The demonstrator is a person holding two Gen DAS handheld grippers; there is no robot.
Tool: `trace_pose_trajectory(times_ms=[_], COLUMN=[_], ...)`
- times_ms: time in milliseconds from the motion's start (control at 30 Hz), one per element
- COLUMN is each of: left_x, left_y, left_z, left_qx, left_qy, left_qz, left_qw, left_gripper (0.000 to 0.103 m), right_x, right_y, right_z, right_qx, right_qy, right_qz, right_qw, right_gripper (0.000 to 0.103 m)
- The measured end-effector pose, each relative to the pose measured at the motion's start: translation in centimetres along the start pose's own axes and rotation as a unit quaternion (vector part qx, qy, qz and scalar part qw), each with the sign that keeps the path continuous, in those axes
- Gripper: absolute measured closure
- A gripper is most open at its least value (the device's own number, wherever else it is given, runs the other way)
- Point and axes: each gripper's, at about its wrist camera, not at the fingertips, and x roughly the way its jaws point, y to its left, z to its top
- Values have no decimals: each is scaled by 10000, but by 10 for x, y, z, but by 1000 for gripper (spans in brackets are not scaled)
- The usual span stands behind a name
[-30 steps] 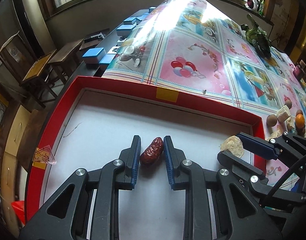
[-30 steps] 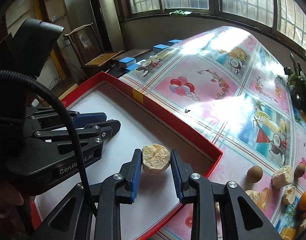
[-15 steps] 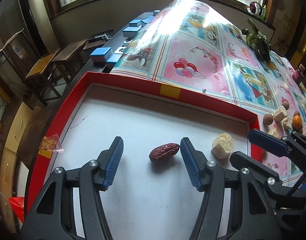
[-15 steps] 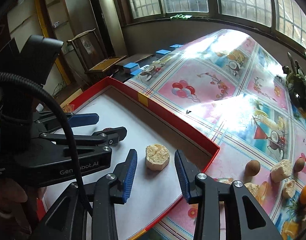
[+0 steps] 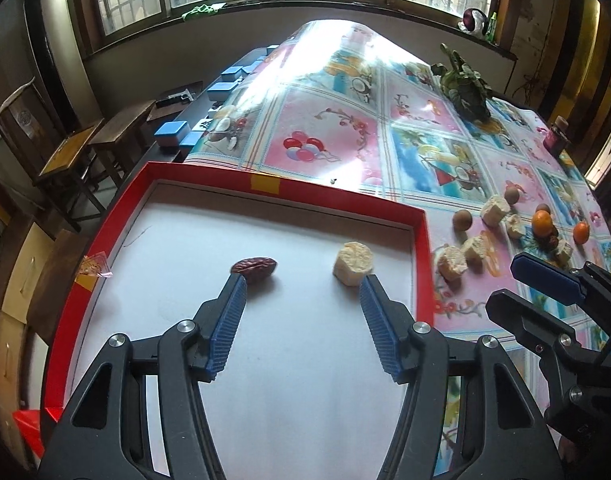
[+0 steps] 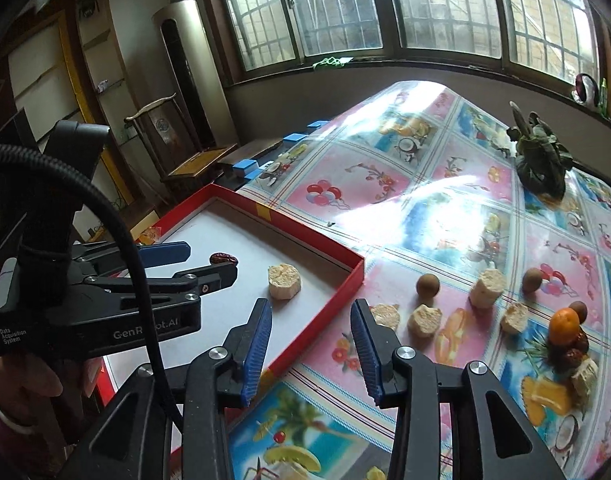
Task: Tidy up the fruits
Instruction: 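Carry both items into the red tray and open both tools, then grasp a pale cake slice with the left tool while the right tool grasps another slice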
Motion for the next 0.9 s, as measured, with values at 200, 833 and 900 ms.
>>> trace_pose_trajectory(times_ms=[200, 833, 900], left_x=[-9, 29, 37], left_y=[-31, -128, -130], left_z=[-5, -8, -6], left_qx=[136, 641, 614], left_qy=[41, 521, 573], left_qz=[-271, -660, -631], left_qw=[9995, 9944, 9945], left_gripper=[44, 44, 44], right_x=[-30, -90, -91], right_y=[-28, -111, -114], right_z=[-24, -83, -85], right_qx=[188, 1030, 1041], right_qy=[-46, -224, -228], right_qz=[-318, -834, -822], right_qw=[9993, 9909, 9909], right_gripper=[63, 62, 62])
